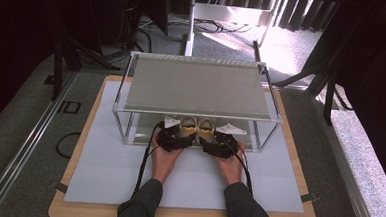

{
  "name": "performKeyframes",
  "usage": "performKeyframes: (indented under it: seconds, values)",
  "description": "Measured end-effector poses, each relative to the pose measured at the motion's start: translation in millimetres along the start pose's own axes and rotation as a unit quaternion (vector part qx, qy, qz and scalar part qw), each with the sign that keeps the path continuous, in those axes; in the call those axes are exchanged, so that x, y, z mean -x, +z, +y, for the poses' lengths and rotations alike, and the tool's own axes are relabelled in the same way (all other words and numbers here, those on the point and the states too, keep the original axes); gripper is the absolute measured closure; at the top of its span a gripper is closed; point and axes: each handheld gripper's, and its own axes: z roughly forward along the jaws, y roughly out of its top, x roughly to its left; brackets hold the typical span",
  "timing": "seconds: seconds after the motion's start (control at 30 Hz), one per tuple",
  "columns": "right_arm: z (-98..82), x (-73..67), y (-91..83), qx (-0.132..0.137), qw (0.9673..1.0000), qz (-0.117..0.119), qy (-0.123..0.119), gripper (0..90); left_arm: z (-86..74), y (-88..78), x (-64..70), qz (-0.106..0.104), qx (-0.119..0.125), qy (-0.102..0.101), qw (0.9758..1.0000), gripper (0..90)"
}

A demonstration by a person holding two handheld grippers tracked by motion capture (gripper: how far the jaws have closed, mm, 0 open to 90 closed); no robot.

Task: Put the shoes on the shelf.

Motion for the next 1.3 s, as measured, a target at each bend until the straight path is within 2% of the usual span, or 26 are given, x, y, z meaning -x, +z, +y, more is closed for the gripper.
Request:
performKeyframes:
  seconds: [0.1,0.2,0.3,0.33,0.47,0.63,0.67,0.7,0.73,0.77,0.8,0.87,0.9,0.93,0.97,1.0,1.07,1.1,1.13,1.3]
  values:
    - [0.1,0.4,0.1,0.0,1.0,0.0,-0.001,32.1,-0.5,0.0,-0.1,0.0,0.001,0.002,1.0,23.4]
    - [0.1,0.4,0.1,0.0,1.0,0.0,-0.002,31.7,-2.0,-1.3,-0.8,-0.005,0.0,-0.01,0.9999,23.3]
    - [0.0,0.3,-0.9,0.0,1.0,0.0,0.001,31.6,-3.0,-3.3,-0.4,-0.005,0.0,-0.011,0.9999,23.4]
    - [0.2,0.0,-2.2,0.003,1.0,-0.001,0.0,32.1,-5.1,-8.2,0.5,-0.002,0.005,-0.015,0.9999,23.4]
    - [2.8,0.5,-11.4,0.017,0.9998,-0.002,0.001,32.7,-6.8,-21.6,-2.5,-0.009,0.015,-0.006,0.9998,23.4]
    - [3.9,-0.3,-21.7,0.025,0.9997,-0.001,-0.001,33.5,-8.9,-35.5,-2.1,-0.017,0.013,0.001,0.9998,23.5]
    - [3.5,-1.7,-26.6,0.027,0.9996,0.0,-0.005,34.7,-10.9,-42.8,-2.8,-0.023,0.013,0.002,0.9996,23.5]
    - [3.5,-1.7,-26.6,0.027,0.9996,0.0,-0.005,34.7,-10.9,-42.8,-2.8,-0.023,0.013,0.002,0.9996,23.8]
    - [2.1,-3.0,-31.9,0.03,0.9995,0.003,-0.006,35.2,-13.7,-50.4,-2.6,-0.034,0.016,-0.002,0.9993,25.3]
    - [1.0,-3.7,-34.8,0.03,0.9995,0.004,-0.008,36.9,-13.7,-50.4,-2.6,-0.034,0.016,-0.002,0.9993,25.8]
    - [-0.5,-4.8,-37.7,0.029,0.9995,0.006,-0.009,37.3,-16.3,-57.5,-3.2,-0.044,0.014,0.006,0.9989,25.8]
    - [-4.0,-6.7,-43.4,0.024,0.9995,0.008,-0.018,37.6,-18.0,-61.4,-3.0,-0.046,0.013,0.01,0.9988,25.8]
    - [-6.0,-7.3,-46.4,0.024,0.9994,0.008,-0.023,38.8,-22.0,-69.0,-2.8,-0.05,0.007,0.024,0.9984,25.8]
    - [-8.1,-7.6,-49.7,0.023,0.9993,0.01,-0.028,38.9,-24.6,-72.8,-2.9,-0.051,0.005,0.03,0.9982,25.9]
    - [-8.1,-7.6,-49.7,0.023,0.9993,0.01,-0.028,38.9,-24.6,-72.8,-2.9,-0.051,0.005,0.03,0.9982,26.0]
    - [-12.2,-7.4,-55.6,0.021,0.9992,0.011,-0.034,39.9,-29.8,-80.1,-3.7,-0.056,0.004,0.033,0.9978,26.5]
    - [-14.3,-7.0,-57.8,0.019,0.9991,0.012,-0.037,39.9,-29.8,-80.1,-3.7,-0.056,0.004,0.033,0.9978,27.8]
    - [-14.3,-7.0,-57.8,0.019,0.9991,0.012,-0.037,40.4,-35.2,-86.3,-5.4,-0.056,0.003,0.038,0.9977,27.8]
    - [-21.3,-5.3,-62.1,0.009,0.9991,0.012,-0.04,40.4,-37.3,-88.3,-6.2,-0.055,0.002,0.039,0.9977,28.0]
    - [-28.6,-1.9,-65.7,0.007,0.9993,0.01,-0.034,40.9,-42.9,-94.0,-9.5,-0.051,-0.008,0.042,0.9978,28.1]
